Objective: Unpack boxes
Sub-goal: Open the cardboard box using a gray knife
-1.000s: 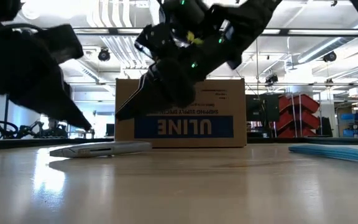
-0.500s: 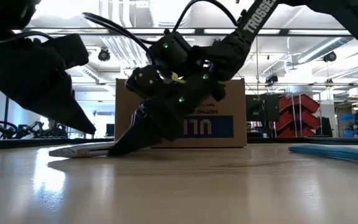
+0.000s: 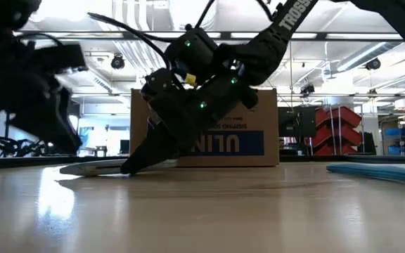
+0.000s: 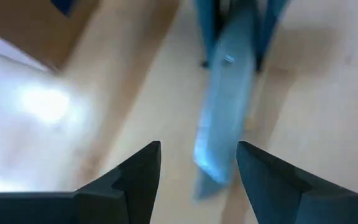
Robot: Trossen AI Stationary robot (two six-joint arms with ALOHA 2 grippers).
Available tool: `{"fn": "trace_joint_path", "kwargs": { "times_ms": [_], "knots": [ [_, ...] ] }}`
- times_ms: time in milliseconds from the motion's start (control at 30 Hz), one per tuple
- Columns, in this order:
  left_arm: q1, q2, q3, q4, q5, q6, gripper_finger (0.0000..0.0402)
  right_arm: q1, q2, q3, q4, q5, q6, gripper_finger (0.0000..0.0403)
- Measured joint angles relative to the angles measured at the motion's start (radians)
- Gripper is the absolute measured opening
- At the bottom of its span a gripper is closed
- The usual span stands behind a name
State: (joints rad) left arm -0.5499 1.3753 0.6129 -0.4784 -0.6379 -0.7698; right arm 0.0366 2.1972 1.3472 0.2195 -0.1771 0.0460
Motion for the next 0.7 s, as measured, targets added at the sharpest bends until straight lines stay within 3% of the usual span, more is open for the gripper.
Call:
{"fn": "trace_joint_path", "kwargs": {
  "times_ms": [167, 333, 500, 700],
  "knots": [
    [-0.003, -0.101, -0.006, 0.017, -0.082, 0.145, 0.0205, 0.014, -0.037, 0.002, -0.024, -0.012, 0.144, 0.0104],
    [-0.010, -0.138, -0.013, 0.085, -0.088, 0.242, 0.0211, 0.003, -0.088, 0.004, -0.021, -0.008, 0.366, 0.0104],
    [-0.012, -0.121, -0.013, 0.155, -0.116, 0.355, 0.0207, -0.014, -0.128, 0.005, -0.064, -0.006, 0.512, 0.0104],
    [-0.010, -0.064, -0.013, 0.169, -0.172, 0.388, 0.0201, -0.026, -0.145, 0.005, -0.061, -0.006, 0.584, 0.0104]
  ]
}}
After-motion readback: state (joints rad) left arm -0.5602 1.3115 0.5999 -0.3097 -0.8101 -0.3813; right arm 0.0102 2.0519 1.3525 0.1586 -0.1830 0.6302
